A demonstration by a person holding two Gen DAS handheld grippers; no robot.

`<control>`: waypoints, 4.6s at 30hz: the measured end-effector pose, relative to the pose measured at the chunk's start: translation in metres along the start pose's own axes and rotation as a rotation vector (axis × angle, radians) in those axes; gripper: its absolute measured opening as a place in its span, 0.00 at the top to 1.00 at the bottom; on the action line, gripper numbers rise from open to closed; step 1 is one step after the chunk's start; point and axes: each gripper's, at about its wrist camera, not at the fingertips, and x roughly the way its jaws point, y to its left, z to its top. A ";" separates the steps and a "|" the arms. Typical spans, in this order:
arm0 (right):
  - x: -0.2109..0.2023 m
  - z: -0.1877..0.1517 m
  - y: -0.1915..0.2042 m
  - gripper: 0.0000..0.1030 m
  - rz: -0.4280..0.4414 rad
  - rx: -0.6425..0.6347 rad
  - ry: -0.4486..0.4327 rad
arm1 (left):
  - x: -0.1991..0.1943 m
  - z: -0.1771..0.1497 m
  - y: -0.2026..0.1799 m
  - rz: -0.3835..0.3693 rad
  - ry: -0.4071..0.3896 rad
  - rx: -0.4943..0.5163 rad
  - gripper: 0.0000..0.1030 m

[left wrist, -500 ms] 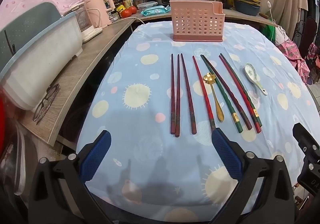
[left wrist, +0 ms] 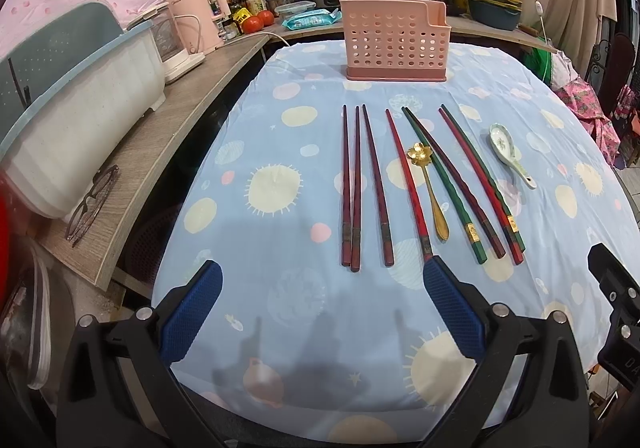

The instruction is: Organize utensils

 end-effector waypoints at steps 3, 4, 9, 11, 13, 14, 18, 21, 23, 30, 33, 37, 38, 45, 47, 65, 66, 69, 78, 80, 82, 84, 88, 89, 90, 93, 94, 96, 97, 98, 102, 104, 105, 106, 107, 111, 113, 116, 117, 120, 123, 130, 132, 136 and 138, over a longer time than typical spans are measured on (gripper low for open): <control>0.001 -0.001 0.001 0.06 0.000 -0.001 0.000 | 0.000 0.000 0.000 0.000 0.001 0.001 0.07; 0.001 -0.001 0.001 0.06 0.001 -0.001 0.000 | 0.000 0.000 0.000 0.001 0.001 0.001 0.07; 0.001 0.000 0.001 0.07 0.002 0.000 0.000 | 0.002 0.001 -0.002 0.001 0.003 -0.001 0.07; 0.001 0.000 0.000 0.07 0.003 0.000 0.000 | 0.003 0.000 -0.002 0.001 0.006 -0.003 0.07; 0.001 0.000 0.000 0.06 0.003 -0.001 0.001 | 0.004 0.000 -0.001 -0.001 0.010 -0.004 0.07; 0.001 0.000 0.001 0.06 0.003 -0.001 0.000 | 0.004 0.001 0.000 -0.002 0.011 -0.005 0.07; 0.001 0.000 0.000 0.06 0.003 -0.001 -0.001 | 0.004 0.001 0.000 -0.002 0.011 -0.005 0.07; 0.001 0.000 0.000 0.07 0.002 -0.001 0.000 | 0.004 0.000 0.000 -0.002 0.011 -0.005 0.07; 0.001 0.000 0.000 0.07 0.003 0.000 0.000 | 0.004 0.001 0.000 -0.003 0.011 -0.004 0.07; 0.001 0.000 0.001 0.06 0.003 0.000 0.000 | 0.004 -0.002 0.001 -0.005 0.015 -0.007 0.07; 0.002 0.001 0.001 0.07 0.008 0.001 0.001 | 0.005 -0.001 0.001 -0.005 0.015 -0.008 0.07; 0.001 0.001 0.000 0.07 0.015 0.001 0.000 | 0.005 -0.002 0.001 -0.004 0.016 -0.008 0.07; 0.001 0.001 0.001 0.07 0.013 0.001 0.001 | 0.005 -0.001 0.001 -0.004 0.016 -0.008 0.07; 0.001 0.001 0.001 0.06 0.013 0.001 0.001 | 0.005 -0.002 0.001 -0.005 0.017 -0.009 0.07; 0.001 0.001 0.002 0.07 0.012 0.002 0.001 | 0.005 -0.002 0.001 -0.005 0.018 -0.008 0.07; 0.001 0.001 0.001 0.07 0.015 0.004 0.001 | 0.006 -0.002 0.000 -0.007 0.021 -0.009 0.07; 0.001 0.001 0.001 0.07 0.015 0.004 0.001 | 0.006 -0.003 0.000 -0.007 0.021 -0.010 0.07; 0.001 0.001 0.001 0.07 0.014 0.004 0.001 | 0.007 -0.004 -0.001 -0.007 0.023 -0.009 0.07; 0.001 0.000 0.000 0.07 0.015 0.005 0.001 | 0.007 -0.005 -0.002 -0.013 0.024 -0.010 0.07; 0.001 0.001 0.000 0.06 0.016 0.007 0.002 | 0.006 -0.006 -0.002 -0.016 0.024 -0.008 0.07; 0.001 0.001 0.000 0.07 0.016 0.006 0.002 | 0.006 -0.006 -0.002 -0.018 0.023 -0.007 0.07; 0.001 0.001 -0.001 0.07 0.016 0.005 0.002 | 0.005 -0.005 -0.002 -0.019 0.023 -0.005 0.07; 0.002 -0.001 0.001 0.07 0.017 0.007 0.002 | 0.004 -0.004 -0.002 -0.020 0.025 -0.005 0.07; 0.002 -0.001 0.001 0.07 0.018 0.007 0.003 | 0.004 -0.003 -0.002 -0.021 0.027 -0.006 0.07; 0.001 -0.001 0.003 0.07 0.018 0.007 0.004 | 0.004 -0.003 -0.002 -0.021 0.030 -0.007 0.07; 0.001 0.000 0.008 0.07 0.019 0.008 0.004 | 0.006 -0.001 -0.001 -0.022 0.036 -0.011 0.07; 0.001 0.000 0.009 0.07 0.018 0.007 0.004 | 0.007 0.000 -0.001 -0.024 0.039 -0.013 0.07; 0.003 0.000 0.007 0.07 0.017 0.008 0.004 | 0.010 0.001 0.000 -0.030 0.046 -0.016 0.07; 0.003 -0.001 0.007 0.07 0.019 0.010 0.006 | 0.014 0.001 0.001 -0.029 0.053 -0.020 0.07; 0.004 -0.001 0.008 0.07 0.018 0.011 0.009 | 0.018 0.002 0.003 -0.029 0.062 -0.027 0.07; 0.010 -0.002 0.010 0.07 0.015 0.019 0.022 | 0.036 0.005 0.016 -0.024 0.079 -0.058 0.07; 0.014 -0.003 0.010 0.07 0.016 0.025 0.026 | 0.049 0.006 0.023 -0.016 0.103 -0.073 0.07; 0.017 -0.003 0.011 0.07 0.017 0.027 0.030 | 0.055 0.006 0.026 -0.014 0.112 -0.082 0.07; 0.021 -0.003 0.011 0.07 0.019 0.028 0.034 | 0.061 0.006 0.029 -0.015 0.125 -0.093 0.07; 0.026 0.000 0.008 0.07 0.017 0.024 0.031 | 0.065 0.006 0.032 -0.020 0.131 -0.099 0.07; 0.037 0.006 0.007 0.07 0.016 0.022 0.044 | 0.079 0.008 0.035 -0.025 0.151 -0.104 0.09; 0.042 0.009 0.005 0.07 0.020 0.025 0.048 | 0.085 0.010 0.035 -0.039 0.163 -0.107 0.10; 0.048 0.013 0.006 0.07 0.023 0.025 0.053 | 0.093 0.013 0.033 -0.042 0.170 -0.101 0.12; 0.050 0.014 0.007 0.07 0.024 0.024 0.053 | 0.097 0.013 0.032 -0.046 0.176 -0.097 0.14; 0.055 0.017 0.007 0.07 0.025 0.022 0.057 | 0.104 0.014 0.032 -0.053 0.188 -0.101 0.16; 0.061 0.020 0.008 0.07 0.030 0.026 0.066 | 0.107 0.016 0.034 -0.058 0.187 -0.104 0.16; 0.075 0.030 0.011 0.09 0.047 0.035 0.078 | 0.116 0.016 0.034 -0.075 0.202 -0.102 0.20; 0.082 0.035 0.008 0.16 0.067 0.053 0.090 | 0.116 0.017 0.034 -0.085 0.200 -0.099 0.25; 0.099 0.045 0.005 0.34 0.095 0.081 0.103 | 0.113 0.019 0.030 -0.115 0.191 -0.084 0.41; 0.107 0.050 0.004 0.40 0.108 0.089 0.110 | 0.111 0.020 0.028 -0.136 0.190 -0.077 0.52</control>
